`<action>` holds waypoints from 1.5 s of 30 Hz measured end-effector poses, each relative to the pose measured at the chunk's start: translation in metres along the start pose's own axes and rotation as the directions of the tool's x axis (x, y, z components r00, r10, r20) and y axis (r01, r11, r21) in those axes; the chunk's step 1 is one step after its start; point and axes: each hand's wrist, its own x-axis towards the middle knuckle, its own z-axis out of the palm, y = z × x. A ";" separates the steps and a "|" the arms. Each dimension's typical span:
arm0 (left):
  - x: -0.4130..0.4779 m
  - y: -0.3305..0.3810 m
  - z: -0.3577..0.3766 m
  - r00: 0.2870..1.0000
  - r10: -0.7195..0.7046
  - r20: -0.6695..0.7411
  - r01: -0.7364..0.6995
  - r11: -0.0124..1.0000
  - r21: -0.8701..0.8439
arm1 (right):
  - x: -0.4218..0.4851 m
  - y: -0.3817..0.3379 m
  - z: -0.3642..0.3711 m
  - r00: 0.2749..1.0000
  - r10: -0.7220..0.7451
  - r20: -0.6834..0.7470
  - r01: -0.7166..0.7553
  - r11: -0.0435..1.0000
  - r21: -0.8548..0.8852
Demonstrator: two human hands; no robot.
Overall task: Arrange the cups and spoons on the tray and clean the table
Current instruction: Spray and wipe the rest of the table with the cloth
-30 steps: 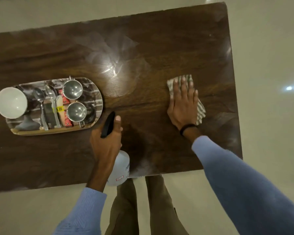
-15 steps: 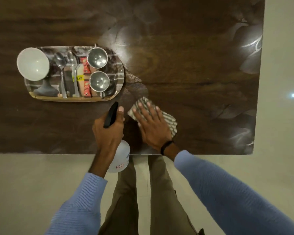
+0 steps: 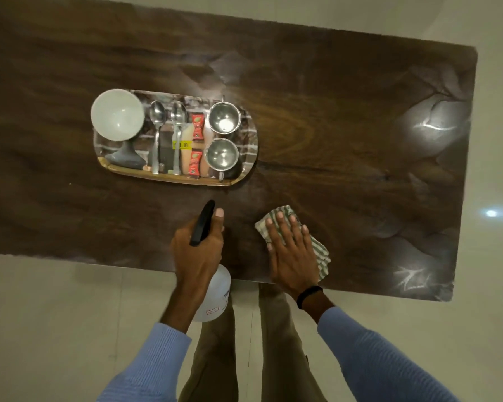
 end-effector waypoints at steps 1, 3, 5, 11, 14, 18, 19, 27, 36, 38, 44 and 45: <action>0.001 -0.002 -0.003 1.000 0.007 -0.009 -0.007 1.000 -0.007 | 0.002 -0.004 0.001 0.999 0.035 -0.008 -0.035 0.999 -0.002; 0.003 -0.008 -0.010 0.999 0.020 -0.027 -0.020 1.000 -0.007 | 0.008 -0.015 0.003 0.994 0.108 -0.012 -0.108 0.994 -0.004; 0.004 -0.013 -0.019 0.998 0.028 -0.050 -0.029 0.999 -0.022 | 0.015 -0.031 0.005 0.985 0.172 -0.002 -0.172 0.985 0.000; 0.007 -0.027 -0.051 0.990 0.081 -0.114 -0.090 0.993 -0.075 | 0.040 -0.085 0.015 0.992 0.128 -0.009 -0.128 0.991 0.024; 0.008 -0.032 -0.064 0.985 0.098 -0.143 -0.110 0.990 -0.082 | 0.049 -0.106 0.022 1.000 0.016 0.008 -0.016 1.000 -0.008; 0.012 -0.041 -0.079 0.982 0.058 -0.182 -0.082 0.988 -0.127 | 0.052 -0.111 0.026 0.990 -0.139 -0.012 0.137 0.987 -0.083; 0.013 -0.042 -0.081 0.981 0.051 -0.189 -0.078 0.988 -0.136 | 0.052 -0.108 0.025 0.987 -0.159 -0.021 0.156 0.982 -0.107; 0.007 -0.044 -0.107 0.968 0.003 -0.252 -0.060 0.974 -0.219 | 0.041 -0.112 0.017 0.992 -0.123 0.041 0.129 0.960 -0.250; 0.000 -0.020 -0.145 0.938 -0.120 -0.326 0.010 0.948 -0.317 | 0.055 -0.148 -0.048 0.965 0.246 0.090 -0.262 0.886 0.383; -0.002 -0.013 -0.158 0.929 -0.104 -0.355 -0.017 0.947 -0.322 | 0.057 -0.158 -0.064 0.938 0.301 0.173 -0.344 0.738 0.581; -0.003 -0.003 -0.208 0.893 -0.107 -0.437 -0.068 0.928 -0.367 | 0.066 -0.227 -0.121 0.686 0.174 0.707 -0.672 -0.222 0.706; -0.002 -0.003 -0.217 0.884 -0.096 -0.457 -0.088 0.927 -0.364 | 0.068 -0.241 -0.128 0.680 0.110 0.725 -0.681 -0.272 0.680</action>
